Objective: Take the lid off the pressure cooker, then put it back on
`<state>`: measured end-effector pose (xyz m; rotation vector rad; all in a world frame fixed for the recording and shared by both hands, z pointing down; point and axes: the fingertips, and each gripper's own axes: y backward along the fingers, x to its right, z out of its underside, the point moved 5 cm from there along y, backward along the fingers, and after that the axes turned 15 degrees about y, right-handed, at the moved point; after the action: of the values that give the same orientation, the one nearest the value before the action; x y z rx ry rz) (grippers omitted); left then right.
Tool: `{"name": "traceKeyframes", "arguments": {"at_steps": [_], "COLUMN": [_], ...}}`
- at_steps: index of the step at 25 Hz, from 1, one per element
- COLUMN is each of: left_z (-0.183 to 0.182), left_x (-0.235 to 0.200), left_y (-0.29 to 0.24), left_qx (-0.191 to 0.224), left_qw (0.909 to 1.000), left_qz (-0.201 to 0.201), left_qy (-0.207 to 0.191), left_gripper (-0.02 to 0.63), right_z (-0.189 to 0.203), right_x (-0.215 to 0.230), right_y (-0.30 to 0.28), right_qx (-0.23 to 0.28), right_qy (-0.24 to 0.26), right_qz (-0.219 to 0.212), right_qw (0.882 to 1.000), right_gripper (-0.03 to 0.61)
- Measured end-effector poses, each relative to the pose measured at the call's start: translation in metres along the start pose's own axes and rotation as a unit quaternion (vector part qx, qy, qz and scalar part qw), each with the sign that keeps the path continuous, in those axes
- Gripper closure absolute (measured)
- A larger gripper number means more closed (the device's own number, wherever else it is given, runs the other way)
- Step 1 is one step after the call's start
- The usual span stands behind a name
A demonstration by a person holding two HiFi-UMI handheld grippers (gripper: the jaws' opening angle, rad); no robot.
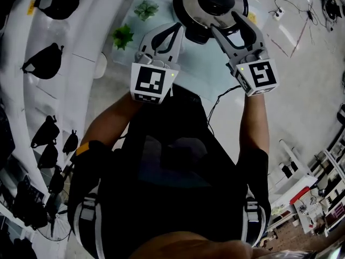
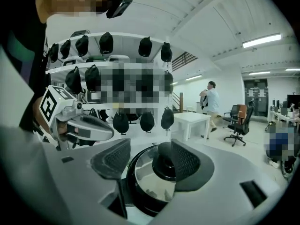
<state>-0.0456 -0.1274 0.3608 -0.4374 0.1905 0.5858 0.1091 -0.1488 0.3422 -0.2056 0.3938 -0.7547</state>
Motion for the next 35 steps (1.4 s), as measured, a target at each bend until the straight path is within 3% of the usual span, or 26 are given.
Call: {"name": "traceKeyframes", "arguments": {"at_steps": [13,24,35], "left_z": [0.008,0.009,0.007], "left_x": [-0.016,-0.037,-0.041], "left_y": [-0.054,-0.084,-0.091], "left_qx": [-0.027,-0.016,-0.015], "left_qw": [0.9973,0.9944,0.9939], "left_qz": [-0.068,-0.100,-0.107], "left_qy": [0.005,0.032,0.024], "left_gripper": [0.604,0.604,0.604], "right_z": [0.034,0.035,0.045], "right_x": [0.059,0.057,0.046], "right_y": [-0.051,-0.086,-0.099], "right_qx": [0.011,0.002,-0.023], "right_qy": [0.041,0.097,0.128], "right_qz": [-0.085,-0.167,-0.206], "right_qw": [0.995,0.981,0.970], "right_gripper": [0.276,0.261,0.259]}}
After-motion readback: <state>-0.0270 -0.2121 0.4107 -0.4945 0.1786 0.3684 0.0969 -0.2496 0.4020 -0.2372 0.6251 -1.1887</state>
